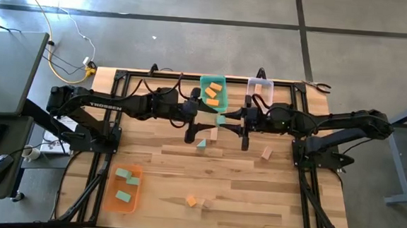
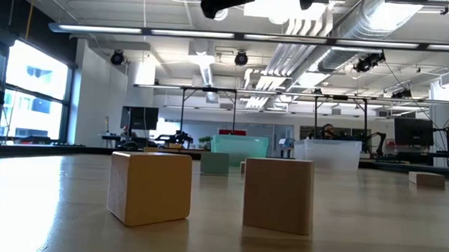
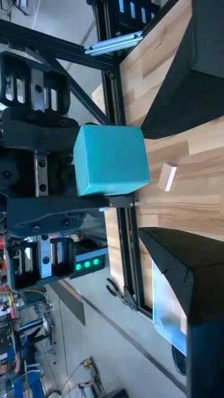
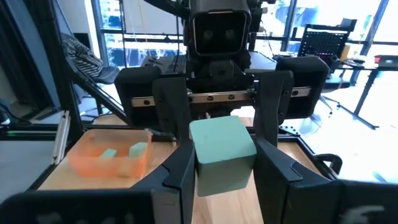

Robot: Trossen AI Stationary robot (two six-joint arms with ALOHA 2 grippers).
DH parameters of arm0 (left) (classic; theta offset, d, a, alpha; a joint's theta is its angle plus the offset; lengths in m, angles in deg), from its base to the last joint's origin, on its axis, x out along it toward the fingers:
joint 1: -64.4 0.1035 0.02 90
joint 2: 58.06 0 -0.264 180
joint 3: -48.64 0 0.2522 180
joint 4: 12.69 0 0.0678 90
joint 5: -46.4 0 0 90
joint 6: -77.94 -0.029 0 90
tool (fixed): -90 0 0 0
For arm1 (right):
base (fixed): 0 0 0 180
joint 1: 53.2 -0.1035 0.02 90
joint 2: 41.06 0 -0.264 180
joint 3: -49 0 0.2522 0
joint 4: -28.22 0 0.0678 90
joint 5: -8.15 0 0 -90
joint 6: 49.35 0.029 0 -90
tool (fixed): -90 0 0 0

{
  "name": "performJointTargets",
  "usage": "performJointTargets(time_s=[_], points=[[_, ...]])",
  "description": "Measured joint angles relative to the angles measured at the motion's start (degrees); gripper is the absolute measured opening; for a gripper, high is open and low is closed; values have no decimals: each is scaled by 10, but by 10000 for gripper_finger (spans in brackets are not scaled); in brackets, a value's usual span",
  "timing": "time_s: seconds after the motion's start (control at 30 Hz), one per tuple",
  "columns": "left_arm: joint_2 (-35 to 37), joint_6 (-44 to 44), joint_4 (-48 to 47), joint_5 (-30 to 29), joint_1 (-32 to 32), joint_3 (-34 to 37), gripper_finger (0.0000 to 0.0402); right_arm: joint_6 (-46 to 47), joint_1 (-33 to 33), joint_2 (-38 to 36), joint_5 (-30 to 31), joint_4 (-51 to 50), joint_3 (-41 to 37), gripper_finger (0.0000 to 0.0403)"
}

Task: Sort & place blocks by color
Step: Put the light blue block into the orange orange bin

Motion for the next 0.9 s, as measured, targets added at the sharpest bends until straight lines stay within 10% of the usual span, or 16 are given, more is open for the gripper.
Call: performJointTargets(time_s=[0.9], points=[[0,26,57,30,0,0,232,1,1,5,34,22,0,98]])
